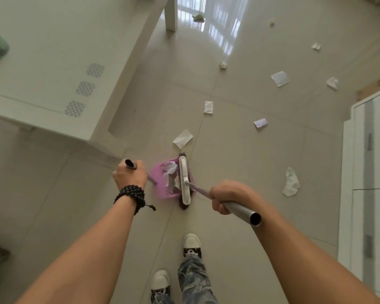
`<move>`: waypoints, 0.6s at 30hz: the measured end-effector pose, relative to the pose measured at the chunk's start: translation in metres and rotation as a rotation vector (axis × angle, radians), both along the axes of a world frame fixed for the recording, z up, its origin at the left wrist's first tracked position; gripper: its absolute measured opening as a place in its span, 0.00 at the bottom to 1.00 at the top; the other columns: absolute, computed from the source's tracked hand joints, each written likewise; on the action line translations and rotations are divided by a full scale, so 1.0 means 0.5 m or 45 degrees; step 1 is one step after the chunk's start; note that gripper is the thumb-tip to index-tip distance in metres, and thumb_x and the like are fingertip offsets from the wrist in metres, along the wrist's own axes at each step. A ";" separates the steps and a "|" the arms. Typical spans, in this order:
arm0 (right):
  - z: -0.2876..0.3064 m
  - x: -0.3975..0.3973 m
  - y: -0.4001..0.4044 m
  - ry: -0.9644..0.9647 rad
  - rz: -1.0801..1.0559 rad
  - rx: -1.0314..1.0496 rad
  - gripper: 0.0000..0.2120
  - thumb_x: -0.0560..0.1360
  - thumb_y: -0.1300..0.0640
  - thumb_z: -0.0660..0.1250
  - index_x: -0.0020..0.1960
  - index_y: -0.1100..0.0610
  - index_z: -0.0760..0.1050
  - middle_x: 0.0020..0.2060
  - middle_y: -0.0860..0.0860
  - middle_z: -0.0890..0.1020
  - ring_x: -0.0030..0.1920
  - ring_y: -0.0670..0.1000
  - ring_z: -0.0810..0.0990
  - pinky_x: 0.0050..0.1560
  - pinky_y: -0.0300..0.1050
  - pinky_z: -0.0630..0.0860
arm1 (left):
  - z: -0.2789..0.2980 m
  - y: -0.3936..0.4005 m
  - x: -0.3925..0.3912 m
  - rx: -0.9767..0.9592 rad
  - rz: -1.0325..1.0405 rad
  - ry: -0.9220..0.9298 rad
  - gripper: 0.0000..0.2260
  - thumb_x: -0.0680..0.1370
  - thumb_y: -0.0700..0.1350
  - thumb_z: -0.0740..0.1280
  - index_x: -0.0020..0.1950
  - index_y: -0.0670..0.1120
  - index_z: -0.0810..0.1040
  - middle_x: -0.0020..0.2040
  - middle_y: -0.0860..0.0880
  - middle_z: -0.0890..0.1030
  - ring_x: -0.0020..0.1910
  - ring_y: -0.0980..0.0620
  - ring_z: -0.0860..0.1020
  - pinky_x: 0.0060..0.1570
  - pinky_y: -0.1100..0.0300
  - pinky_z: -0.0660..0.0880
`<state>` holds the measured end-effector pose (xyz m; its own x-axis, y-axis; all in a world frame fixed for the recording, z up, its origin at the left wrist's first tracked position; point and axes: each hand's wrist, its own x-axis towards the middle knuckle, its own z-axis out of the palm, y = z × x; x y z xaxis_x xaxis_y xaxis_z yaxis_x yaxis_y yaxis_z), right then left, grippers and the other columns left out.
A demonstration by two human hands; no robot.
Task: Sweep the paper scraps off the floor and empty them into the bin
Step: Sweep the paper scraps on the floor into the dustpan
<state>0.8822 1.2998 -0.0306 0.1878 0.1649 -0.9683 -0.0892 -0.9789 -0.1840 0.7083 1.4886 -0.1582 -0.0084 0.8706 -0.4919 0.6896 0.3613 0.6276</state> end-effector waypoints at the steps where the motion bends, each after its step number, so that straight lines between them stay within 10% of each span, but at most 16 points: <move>1: 0.015 0.006 0.005 -0.023 0.008 0.039 0.13 0.78 0.67 0.58 0.35 0.60 0.68 0.29 0.54 0.73 0.19 0.46 0.71 0.20 0.36 0.70 | 0.003 0.003 0.000 -0.027 0.039 -0.015 0.17 0.67 0.55 0.59 0.36 0.43 0.79 0.34 0.40 0.85 0.36 0.40 0.87 0.45 0.45 0.86; 7: 0.071 0.051 0.034 -0.155 0.217 -0.026 0.11 0.73 0.68 0.56 0.36 0.63 0.74 0.32 0.60 0.80 0.33 0.56 0.75 0.41 0.46 0.72 | 0.142 0.002 0.027 -0.009 0.296 -0.061 0.12 0.76 0.44 0.62 0.33 0.42 0.74 0.31 0.41 0.82 0.35 0.40 0.87 0.47 0.48 0.86; 18: 0.100 0.142 0.097 -0.415 0.088 0.009 0.09 0.70 0.66 0.58 0.39 0.66 0.76 0.27 0.59 0.82 0.31 0.59 0.80 0.40 0.50 0.77 | 0.162 0.137 0.058 0.140 0.395 0.024 0.14 0.69 0.48 0.57 0.34 0.41 0.76 0.31 0.38 0.85 0.34 0.40 0.87 0.46 0.45 0.86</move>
<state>0.9533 1.3484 0.0192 0.4756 0.1944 -0.8579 0.0423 -0.9792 -0.1985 0.7371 1.5570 -0.0772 -0.2900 0.8729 -0.3923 0.5687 0.4868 0.6630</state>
